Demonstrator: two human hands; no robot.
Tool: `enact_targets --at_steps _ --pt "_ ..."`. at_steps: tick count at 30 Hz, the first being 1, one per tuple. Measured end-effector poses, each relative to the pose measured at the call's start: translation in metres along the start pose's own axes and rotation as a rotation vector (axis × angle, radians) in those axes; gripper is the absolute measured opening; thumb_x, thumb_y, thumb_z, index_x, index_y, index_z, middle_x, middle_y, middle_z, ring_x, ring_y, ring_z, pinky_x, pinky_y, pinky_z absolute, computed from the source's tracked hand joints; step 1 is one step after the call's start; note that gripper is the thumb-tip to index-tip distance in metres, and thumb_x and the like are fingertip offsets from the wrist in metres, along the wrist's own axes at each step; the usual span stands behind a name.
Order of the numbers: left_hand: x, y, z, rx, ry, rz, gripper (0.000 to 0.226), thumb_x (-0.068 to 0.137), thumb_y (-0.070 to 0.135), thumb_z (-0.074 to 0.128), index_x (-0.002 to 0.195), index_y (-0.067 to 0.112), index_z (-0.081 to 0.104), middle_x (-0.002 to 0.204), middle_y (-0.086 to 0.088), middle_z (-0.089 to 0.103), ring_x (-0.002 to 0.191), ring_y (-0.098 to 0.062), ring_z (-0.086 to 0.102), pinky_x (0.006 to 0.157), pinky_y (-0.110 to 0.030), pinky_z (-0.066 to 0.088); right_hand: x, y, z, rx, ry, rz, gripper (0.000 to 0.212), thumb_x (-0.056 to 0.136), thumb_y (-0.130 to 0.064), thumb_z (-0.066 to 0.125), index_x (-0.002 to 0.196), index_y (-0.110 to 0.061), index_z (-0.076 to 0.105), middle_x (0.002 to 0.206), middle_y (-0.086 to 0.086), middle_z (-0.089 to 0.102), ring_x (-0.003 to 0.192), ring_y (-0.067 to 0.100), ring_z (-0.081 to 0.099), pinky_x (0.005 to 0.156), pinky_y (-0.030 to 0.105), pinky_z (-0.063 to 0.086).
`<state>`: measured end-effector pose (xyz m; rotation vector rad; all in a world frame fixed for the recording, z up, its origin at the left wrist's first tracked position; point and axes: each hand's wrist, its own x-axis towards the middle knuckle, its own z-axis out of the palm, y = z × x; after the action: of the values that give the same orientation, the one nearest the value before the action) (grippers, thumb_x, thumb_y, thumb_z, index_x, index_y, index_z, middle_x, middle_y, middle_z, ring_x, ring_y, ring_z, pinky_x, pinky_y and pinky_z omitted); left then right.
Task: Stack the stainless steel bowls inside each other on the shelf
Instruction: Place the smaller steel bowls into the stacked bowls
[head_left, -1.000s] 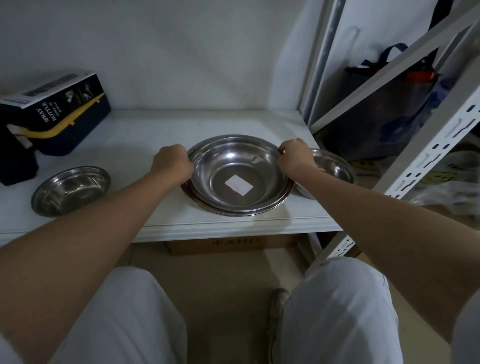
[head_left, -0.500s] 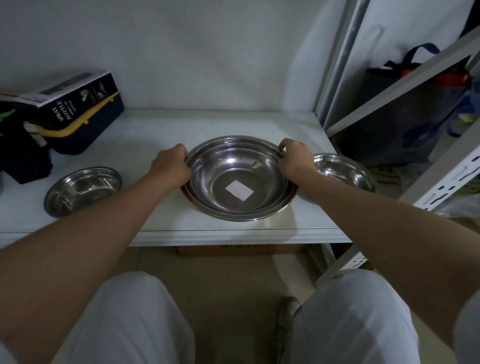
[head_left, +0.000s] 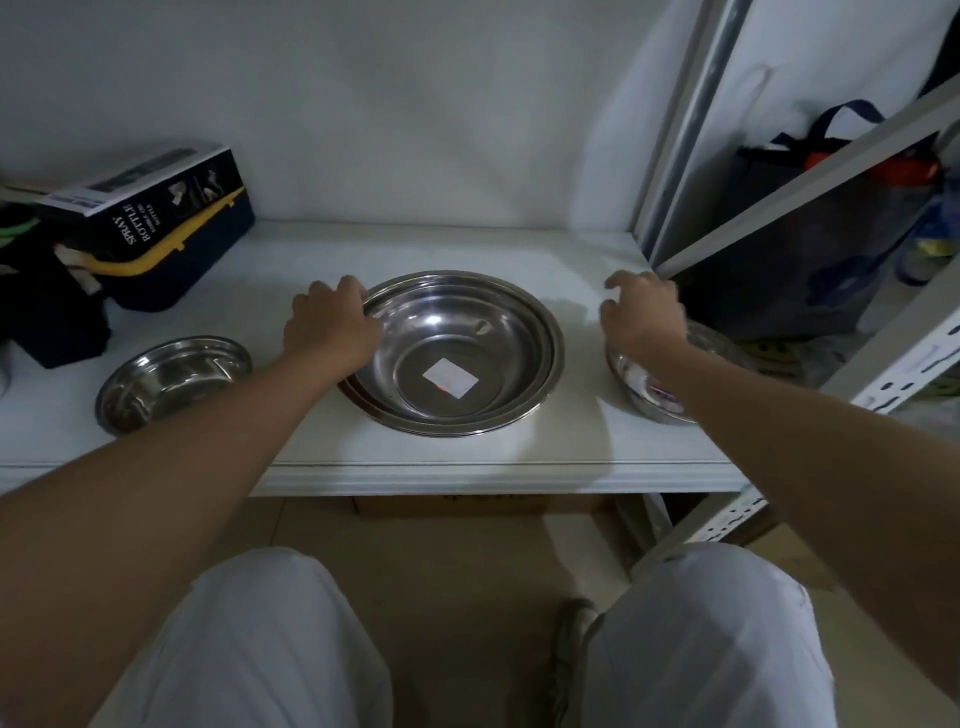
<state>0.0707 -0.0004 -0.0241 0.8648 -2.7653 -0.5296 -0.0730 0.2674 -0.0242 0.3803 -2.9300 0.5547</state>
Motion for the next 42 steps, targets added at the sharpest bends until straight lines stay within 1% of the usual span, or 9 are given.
enact_targets --at_steps 5,11,17,20,23,28,32,37,42 --pt "-0.009 0.029 0.007 -0.025 0.0 0.058 0.043 0.091 0.024 0.053 0.132 0.011 0.049 0.13 -0.021 0.05 0.118 -0.039 0.05 0.093 -0.047 0.049 -0.016 0.059 -0.024 -0.208 -0.097 0.175 0.051 0.089 -0.024 0.048 0.138 -0.015 0.04 0.137 0.018 0.043 0.127 0.041 0.037 0.105 0.055 0.033" --pt "-0.013 0.041 0.007 -0.054 -0.016 0.103 0.043 0.091 0.023 0.052 0.132 0.011 0.051 0.131 -0.021 0.05 0.119 -0.039 0.05 0.093 -0.045 0.047 -0.012 0.073 -0.007 -0.084 -0.306 0.146 0.048 0.086 -0.027 0.047 0.132 -0.015 0.049 0.127 0.014 0.059 0.111 0.034 0.057 0.097 0.046 0.046" --pt "-0.009 0.029 0.007 -0.032 -0.042 0.03 0.043 0.091 0.028 0.052 0.132 0.014 0.05 0.134 -0.019 0.047 0.122 -0.038 0.048 0.098 -0.046 0.047 -0.012 0.06 0.005 0.029 -0.396 0.151 0.04 0.099 -0.019 0.042 0.133 0.0 0.049 0.115 0.014 0.055 0.125 0.038 0.05 0.109 0.046 0.038" --pt "-0.007 0.023 0.008 -0.031 -0.049 0.024 0.042 0.09 0.028 0.052 0.13 0.014 0.051 0.132 -0.019 0.05 0.118 -0.038 0.051 0.096 -0.049 0.05 -0.007 0.059 0.007 -0.008 -0.375 0.123 0.035 0.099 -0.019 0.042 0.126 0.0 0.054 0.111 0.013 0.058 0.105 0.031 0.057 0.099 0.039 0.042" --pt "-0.007 0.023 0.009 -0.03 -0.058 0.024 0.042 0.091 0.028 0.052 0.13 0.014 0.051 0.131 -0.019 0.051 0.117 -0.038 0.052 0.095 -0.048 0.05 -0.005 0.058 0.006 -0.043 -0.344 0.135 0.033 0.097 -0.017 0.044 0.12 0.003 0.057 0.08 0.005 0.054 0.071 0.017 0.049 0.079 0.032 0.041" --pt "-0.006 0.024 0.01 -0.028 -0.06 0.027 0.041 0.092 0.029 0.052 0.13 0.012 0.052 0.131 -0.02 0.051 0.117 -0.038 0.052 0.095 -0.047 0.05 -0.016 0.044 0.002 0.029 -0.35 0.042 0.043 0.097 -0.04 0.044 0.111 -0.005 0.066 0.101 0.013 0.063 0.093 0.023 0.053 0.089 0.036 0.041" --pt "-0.006 0.023 0.012 -0.041 -0.055 0.021 0.039 0.093 0.026 0.052 0.129 0.012 0.054 0.133 -0.02 0.05 0.121 -0.039 0.05 0.094 -0.044 0.047 -0.02 0.034 0.01 0.093 -0.401 0.075 0.04 0.087 -0.046 0.059 0.101 -0.01 0.066 0.088 0.004 0.058 0.091 0.023 0.055 0.081 0.032 0.04" --pt "-0.008 0.018 0.01 -0.061 -0.077 0.0 0.039 0.093 0.029 0.052 0.129 0.014 0.055 0.135 -0.019 0.049 0.124 -0.038 0.048 0.096 -0.044 0.045 -0.028 0.007 0.001 -0.208 -0.223 -0.057 0.021 0.087 -0.008 0.05 0.103 0.0 0.062 0.09 0.011 0.059 0.094 0.032 0.061 0.072 0.034 0.047" --pt "-0.011 0.014 0.001 -0.161 -0.082 0.083 0.035 0.092 0.029 0.053 0.122 0.012 0.06 0.123 -0.014 0.061 0.109 -0.032 0.059 0.088 -0.042 0.052 -0.025 -0.029 -0.012 -0.224 0.042 -0.302 0.024 0.088 -0.008 0.048 0.111 -0.006 0.055 0.095 0.017 0.066 0.089 0.036 0.066 0.075 0.043 0.056"
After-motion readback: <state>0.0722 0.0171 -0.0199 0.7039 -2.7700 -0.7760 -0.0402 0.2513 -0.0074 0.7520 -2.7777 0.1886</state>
